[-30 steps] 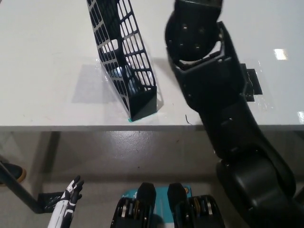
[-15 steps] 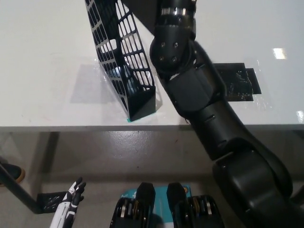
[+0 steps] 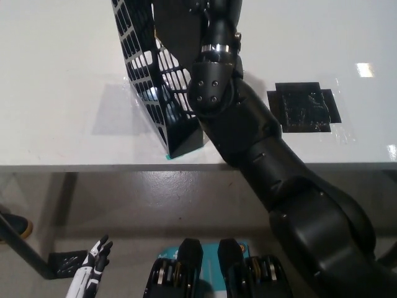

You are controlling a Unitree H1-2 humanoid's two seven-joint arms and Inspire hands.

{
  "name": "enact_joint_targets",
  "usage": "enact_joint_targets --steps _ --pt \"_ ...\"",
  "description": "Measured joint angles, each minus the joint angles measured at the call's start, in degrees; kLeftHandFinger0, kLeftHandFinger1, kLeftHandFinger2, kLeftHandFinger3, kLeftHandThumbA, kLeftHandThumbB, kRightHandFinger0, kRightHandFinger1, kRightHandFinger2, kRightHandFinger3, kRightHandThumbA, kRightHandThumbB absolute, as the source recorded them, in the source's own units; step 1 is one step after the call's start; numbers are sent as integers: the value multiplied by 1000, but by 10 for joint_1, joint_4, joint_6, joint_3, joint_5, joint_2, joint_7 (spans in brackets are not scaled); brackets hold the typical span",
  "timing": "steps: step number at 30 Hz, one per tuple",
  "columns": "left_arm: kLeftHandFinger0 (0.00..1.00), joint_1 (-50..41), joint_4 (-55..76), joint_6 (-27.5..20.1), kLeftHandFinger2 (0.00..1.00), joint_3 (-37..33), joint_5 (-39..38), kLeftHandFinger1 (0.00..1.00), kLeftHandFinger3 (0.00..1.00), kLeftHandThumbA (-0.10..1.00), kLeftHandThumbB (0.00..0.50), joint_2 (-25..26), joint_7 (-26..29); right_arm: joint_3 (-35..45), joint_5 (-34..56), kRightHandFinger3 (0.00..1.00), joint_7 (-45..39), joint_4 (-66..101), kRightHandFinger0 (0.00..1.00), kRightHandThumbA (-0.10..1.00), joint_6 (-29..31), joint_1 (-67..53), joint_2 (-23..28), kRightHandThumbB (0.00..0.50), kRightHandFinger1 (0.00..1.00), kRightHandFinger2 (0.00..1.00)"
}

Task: A notebook is kept standing on the table on the right hand side and a black shelf is kept on the left hand side and the robot uses its right hand to grab the notebook and places it in the shelf

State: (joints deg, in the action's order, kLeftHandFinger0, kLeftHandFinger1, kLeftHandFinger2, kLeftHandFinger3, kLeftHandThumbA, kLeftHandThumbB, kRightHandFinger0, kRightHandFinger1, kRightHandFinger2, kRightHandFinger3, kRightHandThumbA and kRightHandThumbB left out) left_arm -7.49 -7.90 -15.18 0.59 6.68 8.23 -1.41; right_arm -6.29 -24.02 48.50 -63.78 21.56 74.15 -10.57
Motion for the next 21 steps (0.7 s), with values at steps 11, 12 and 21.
enact_joint_targets --steps 11,12,21 --pt "1000 0 -2 0 1000 -1 0 1000 1000 1000 185 0 0 3 16 594 8 -50 0 -100 9 50 -11 89 0 534" --pt "1000 0 -2 0 1000 -1 0 1000 1000 1000 185 0 0 3 17 557 8 -52 0 -100 9 51 -11 80 0 519" --pt "1000 2 -3 0 1000 -1 4 1000 1000 1000 167 0 0 9 50 1000 -33 -151 1000 809 12 68 -38 320 1000 1000"
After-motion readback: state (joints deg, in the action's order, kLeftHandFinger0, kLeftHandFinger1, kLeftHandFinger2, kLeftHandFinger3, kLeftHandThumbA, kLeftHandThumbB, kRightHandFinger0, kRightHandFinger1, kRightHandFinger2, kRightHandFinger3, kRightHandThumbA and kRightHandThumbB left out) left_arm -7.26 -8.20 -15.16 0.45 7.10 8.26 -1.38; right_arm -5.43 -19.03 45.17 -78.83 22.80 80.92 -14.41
